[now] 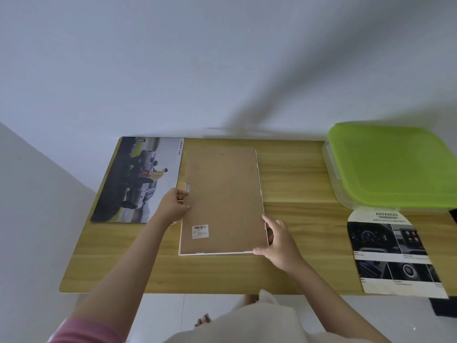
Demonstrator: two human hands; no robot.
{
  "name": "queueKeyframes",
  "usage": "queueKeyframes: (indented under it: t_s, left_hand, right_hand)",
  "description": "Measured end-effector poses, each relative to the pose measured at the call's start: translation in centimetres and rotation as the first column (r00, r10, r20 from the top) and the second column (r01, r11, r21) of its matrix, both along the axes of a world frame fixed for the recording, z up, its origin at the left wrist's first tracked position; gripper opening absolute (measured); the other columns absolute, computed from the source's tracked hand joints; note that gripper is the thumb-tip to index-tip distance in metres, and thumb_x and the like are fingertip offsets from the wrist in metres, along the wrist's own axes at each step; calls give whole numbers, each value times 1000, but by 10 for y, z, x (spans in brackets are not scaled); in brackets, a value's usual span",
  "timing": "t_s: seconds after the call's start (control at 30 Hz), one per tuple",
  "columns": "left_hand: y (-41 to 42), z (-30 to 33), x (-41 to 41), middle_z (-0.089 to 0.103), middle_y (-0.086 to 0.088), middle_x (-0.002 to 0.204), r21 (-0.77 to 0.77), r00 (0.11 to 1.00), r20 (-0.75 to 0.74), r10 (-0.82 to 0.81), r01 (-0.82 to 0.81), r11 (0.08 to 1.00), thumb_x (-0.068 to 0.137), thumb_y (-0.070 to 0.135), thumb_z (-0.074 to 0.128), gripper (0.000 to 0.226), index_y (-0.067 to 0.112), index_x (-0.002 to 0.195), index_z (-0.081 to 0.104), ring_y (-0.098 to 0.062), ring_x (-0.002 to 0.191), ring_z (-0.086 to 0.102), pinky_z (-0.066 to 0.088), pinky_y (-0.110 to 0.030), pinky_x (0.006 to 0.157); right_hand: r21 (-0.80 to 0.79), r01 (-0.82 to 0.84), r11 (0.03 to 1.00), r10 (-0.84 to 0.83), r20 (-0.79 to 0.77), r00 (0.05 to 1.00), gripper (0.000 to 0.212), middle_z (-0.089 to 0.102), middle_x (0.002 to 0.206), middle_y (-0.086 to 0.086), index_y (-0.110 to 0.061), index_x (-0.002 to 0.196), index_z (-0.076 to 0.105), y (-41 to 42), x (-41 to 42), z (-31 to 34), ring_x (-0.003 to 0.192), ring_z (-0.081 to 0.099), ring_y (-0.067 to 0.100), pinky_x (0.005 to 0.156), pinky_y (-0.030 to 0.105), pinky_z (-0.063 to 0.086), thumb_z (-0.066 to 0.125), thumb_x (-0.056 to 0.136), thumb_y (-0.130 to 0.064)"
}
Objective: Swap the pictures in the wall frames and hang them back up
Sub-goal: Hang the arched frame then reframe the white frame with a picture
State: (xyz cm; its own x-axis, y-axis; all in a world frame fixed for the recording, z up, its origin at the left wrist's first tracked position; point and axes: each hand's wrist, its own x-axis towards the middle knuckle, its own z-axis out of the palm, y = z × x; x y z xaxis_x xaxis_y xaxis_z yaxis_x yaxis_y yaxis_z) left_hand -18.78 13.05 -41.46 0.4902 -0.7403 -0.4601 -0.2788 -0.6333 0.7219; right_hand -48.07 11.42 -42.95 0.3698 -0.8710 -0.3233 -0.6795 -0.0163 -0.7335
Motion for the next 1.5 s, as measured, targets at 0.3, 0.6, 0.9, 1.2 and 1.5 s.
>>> queueKeyframes:
  t_s: [0.3,0.6,0.9,1.2,1.5]
  left_hand:
    - [7,6,1,50,-9,105,-48,996,-73,57,-60,997,81,-8,60,40,6,117,49,-22,94,50,46,-29,74]
    - [7,7,22,50,-11,110,-78,978,-157,137,-151,985,83,-9,54,37,9,115,49,-24,95,52,48,-29,66]
    - [4,33,27,51,-6,102,-166,993,-50,103,-110,980,84,-7,55,36,6,116,51,-22,89,50,47,-25,65]
    - [-5,61,-20,59,-11,95,-285,995,-40,-88,73,956,83,3,64,34,19,110,53,-22,77,58,52,-32,64]
    - [-42,39,-127,48,-5,121,-178,946,-43,-322,310,934,75,-4,68,70,11,137,38,-15,89,57,49,-16,63]
  right_hand:
    - [52,29,998,-30,22,999,99,39,121,-1,-22,144,33,2,4,5,105,48,13,96,28,43,85,61,-10]
    - [167,100,981,-120,115,986,88,49,126,-3,-33,127,45,-6,32,11,106,57,13,89,35,53,87,50,-28]
    - [196,147,970,-202,300,932,69,49,113,-10,-21,132,45,-10,41,24,104,53,9,83,16,42,78,73,-8]
    - [67,274,959,-281,281,918,65,54,110,-2,-17,137,46,-29,-16,39,86,56,6,60,15,50,70,80,1]
    - [89,392,916,-402,154,903,65,55,96,-13,-10,136,49,-50,-113,36,85,59,2,82,29,50,69,77,9]
